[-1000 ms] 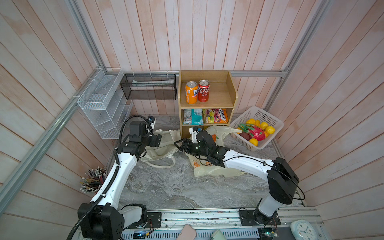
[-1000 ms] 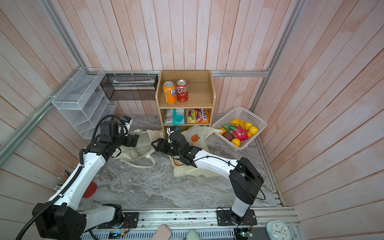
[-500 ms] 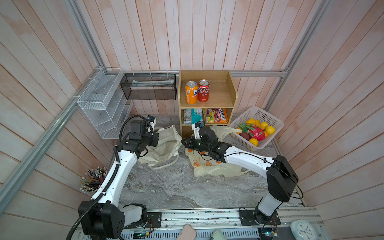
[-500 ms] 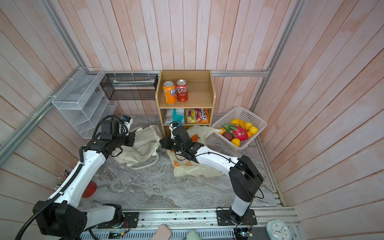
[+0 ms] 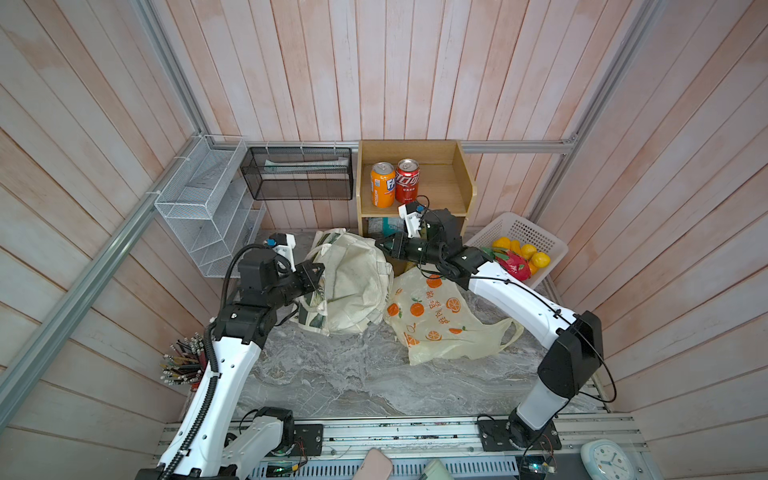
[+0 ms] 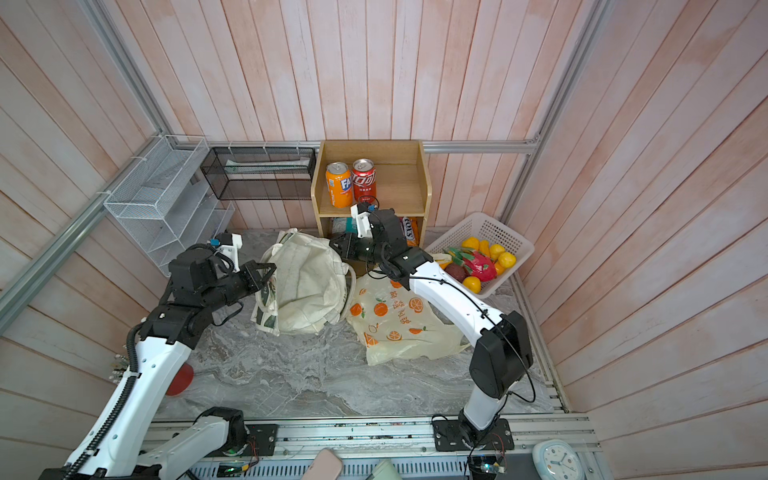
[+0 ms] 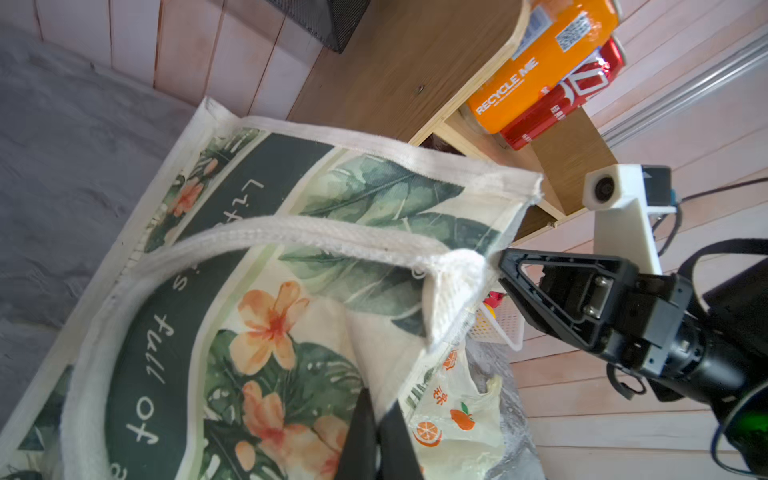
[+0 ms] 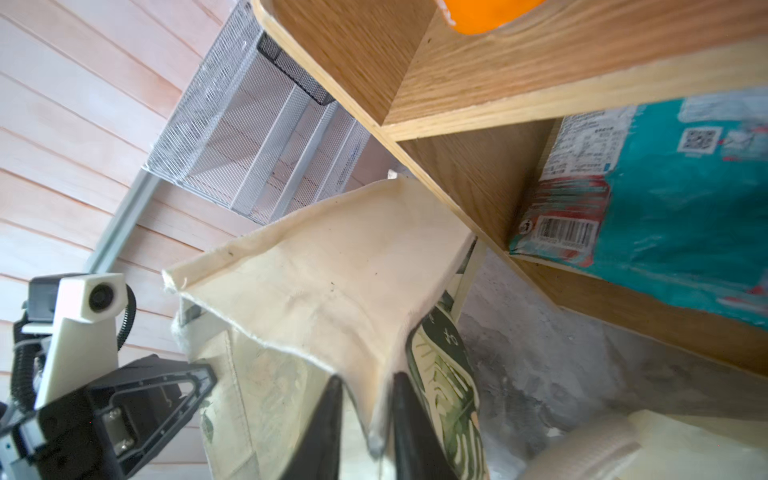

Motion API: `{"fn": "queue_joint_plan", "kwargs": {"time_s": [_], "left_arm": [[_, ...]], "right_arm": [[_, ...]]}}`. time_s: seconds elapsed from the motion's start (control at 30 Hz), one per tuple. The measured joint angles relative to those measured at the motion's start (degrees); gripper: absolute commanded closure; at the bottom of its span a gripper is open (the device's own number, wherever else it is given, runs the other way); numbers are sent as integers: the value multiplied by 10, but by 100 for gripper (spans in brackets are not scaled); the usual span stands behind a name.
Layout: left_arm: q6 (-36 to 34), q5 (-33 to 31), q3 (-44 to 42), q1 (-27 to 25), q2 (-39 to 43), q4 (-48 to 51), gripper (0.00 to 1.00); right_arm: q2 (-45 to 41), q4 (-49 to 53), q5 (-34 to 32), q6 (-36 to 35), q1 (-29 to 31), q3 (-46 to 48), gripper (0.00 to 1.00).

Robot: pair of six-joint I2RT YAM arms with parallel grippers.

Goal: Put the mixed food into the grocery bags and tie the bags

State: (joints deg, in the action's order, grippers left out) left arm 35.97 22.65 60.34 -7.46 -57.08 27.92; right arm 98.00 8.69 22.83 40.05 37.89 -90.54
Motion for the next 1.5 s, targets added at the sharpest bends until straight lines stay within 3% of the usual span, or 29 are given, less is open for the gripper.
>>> {"fn": "queue_joint_plan", "kwargs": {"time_s": [0.2, 0.4, 0.57, 0.97, 1.07, 1.23, 1.27, 1.5], "left_arm": [[92, -11, -68, 0, 8, -40, 100], [113, -24, -79, 0, 7, -59, 100], [110, -36, -79, 0, 5, -61, 100], [101, -36, -79, 0, 0, -63, 100], [100, -36, -79, 0, 0, -63, 100], [90, -36, -79, 0, 0, -63, 100], [86, -36, -79, 0, 0, -63, 100], [39, -36, -51, 34, -27, -47, 100]], "right_arm": [[-3, 21, 5, -28, -1, 26, 31], [-50, 36, -34, -50, 0, 124, 28], [-59, 34, -56, -58, 0, 151, 28], [90, 16, -56, -85, 0, 55, 28], [122, 11, -38, -87, 0, 34, 36], [154, 16, 3, -94, 2, -8, 95], [153, 21, 9, -97, 3, -16, 100], [69, 36, -24, -100, 32, -30, 100]]}}
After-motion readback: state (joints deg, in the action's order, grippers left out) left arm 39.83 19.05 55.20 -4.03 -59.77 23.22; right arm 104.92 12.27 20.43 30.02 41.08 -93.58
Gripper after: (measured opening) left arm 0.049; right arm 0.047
